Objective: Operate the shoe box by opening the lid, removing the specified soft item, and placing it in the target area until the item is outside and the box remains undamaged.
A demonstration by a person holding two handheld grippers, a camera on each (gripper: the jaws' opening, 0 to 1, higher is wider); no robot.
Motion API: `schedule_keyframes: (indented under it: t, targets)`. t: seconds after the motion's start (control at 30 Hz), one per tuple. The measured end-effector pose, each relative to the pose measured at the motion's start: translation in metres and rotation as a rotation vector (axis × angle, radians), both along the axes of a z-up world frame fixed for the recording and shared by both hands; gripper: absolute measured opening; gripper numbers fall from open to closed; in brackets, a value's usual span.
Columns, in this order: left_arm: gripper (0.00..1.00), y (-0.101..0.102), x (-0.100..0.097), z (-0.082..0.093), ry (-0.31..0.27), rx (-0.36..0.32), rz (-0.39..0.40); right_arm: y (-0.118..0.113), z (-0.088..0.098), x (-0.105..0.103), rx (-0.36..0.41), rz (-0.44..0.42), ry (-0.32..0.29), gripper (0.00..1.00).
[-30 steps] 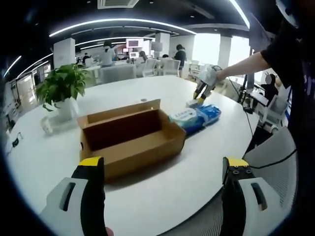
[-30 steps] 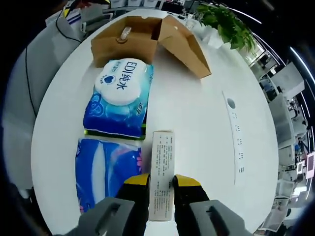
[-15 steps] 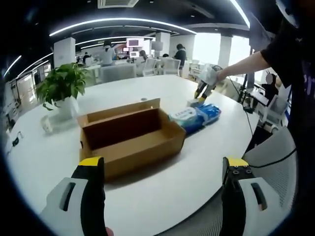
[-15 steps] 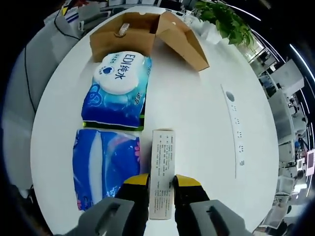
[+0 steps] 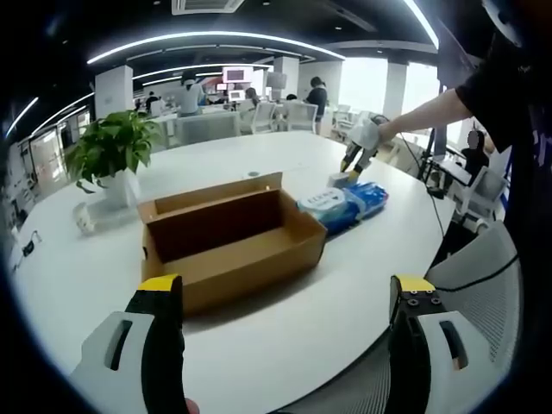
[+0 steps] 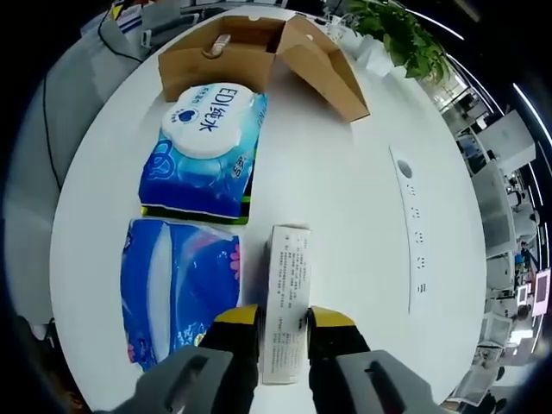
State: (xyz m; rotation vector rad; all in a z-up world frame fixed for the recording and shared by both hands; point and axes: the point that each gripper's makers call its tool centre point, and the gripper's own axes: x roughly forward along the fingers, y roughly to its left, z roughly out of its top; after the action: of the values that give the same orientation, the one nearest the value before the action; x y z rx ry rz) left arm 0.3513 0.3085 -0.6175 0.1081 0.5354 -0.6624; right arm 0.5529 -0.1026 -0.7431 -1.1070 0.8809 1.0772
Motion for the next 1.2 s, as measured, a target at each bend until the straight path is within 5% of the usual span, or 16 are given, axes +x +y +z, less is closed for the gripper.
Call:
schedule_keyframes:
  t: [0.87,1.2]
  targets:
    - [0.98,0.01,0.002,0.009,-0.039,-0.011,0.017,0.005,0.026,-0.006,0.059,-0.112,-0.025,0.36]
    - [0.99,0.018,0.005,0.018,-0.071,-0.036,0.023,0.01,0.039,-0.015,0.157,-0.262,-0.024,0.47]
